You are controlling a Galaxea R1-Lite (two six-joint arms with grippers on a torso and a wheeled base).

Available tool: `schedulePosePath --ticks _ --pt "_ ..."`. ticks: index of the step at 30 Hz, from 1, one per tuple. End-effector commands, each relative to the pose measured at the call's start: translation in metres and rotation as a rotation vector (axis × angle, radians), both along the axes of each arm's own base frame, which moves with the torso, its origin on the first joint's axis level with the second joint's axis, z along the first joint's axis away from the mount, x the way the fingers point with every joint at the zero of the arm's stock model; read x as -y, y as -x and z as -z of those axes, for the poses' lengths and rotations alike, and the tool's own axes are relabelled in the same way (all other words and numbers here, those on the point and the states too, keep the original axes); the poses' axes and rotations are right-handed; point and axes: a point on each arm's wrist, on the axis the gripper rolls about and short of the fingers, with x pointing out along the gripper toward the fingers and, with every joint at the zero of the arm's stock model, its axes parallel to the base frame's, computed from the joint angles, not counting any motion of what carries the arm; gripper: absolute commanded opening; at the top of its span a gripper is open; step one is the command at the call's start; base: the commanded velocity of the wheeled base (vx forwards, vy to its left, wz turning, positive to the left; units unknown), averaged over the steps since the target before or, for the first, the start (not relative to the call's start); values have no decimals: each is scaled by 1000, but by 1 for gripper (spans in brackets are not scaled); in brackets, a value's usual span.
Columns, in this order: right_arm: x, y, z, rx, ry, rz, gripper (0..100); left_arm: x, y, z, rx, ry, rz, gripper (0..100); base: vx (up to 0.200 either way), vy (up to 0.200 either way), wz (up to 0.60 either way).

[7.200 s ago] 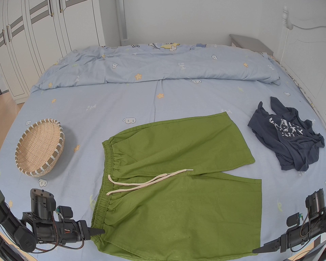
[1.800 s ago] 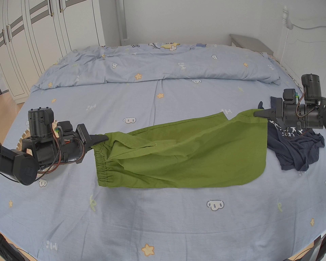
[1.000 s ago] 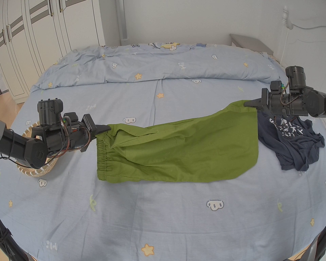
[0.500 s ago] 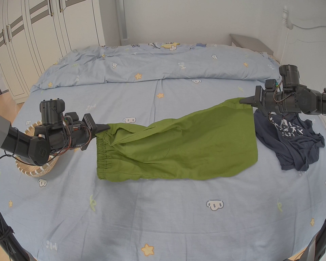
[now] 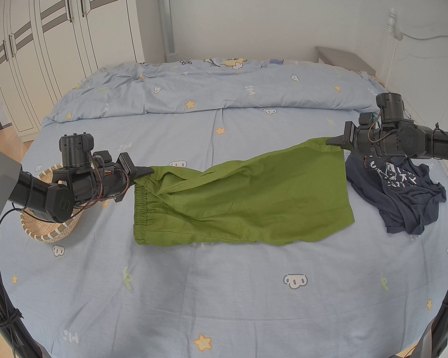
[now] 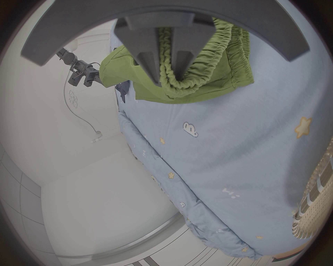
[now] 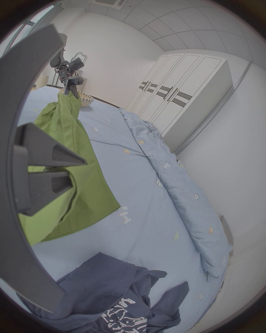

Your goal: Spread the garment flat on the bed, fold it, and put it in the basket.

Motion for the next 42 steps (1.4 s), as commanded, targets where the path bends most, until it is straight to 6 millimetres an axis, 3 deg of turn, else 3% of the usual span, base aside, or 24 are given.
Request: schedulePosePath --ticks 1,12,27,42 --pt "-1 -6 7 -13 3 0 0 0 -4 3 -5 0 -1 0 0 0 0" --pt "-10 -18 1 14 -17 -2 0 -6 -7 6 -8 -1 -18 0 0 0 0" --pt "-10 -25 15 -17 -7 22 0 -6 -17 13 -19 -2 -19 0 0 0 0" --pt "-24 -35 38 -58 12 20 0 -6 -21 21 -38 -3 -21 0 0 0 0"
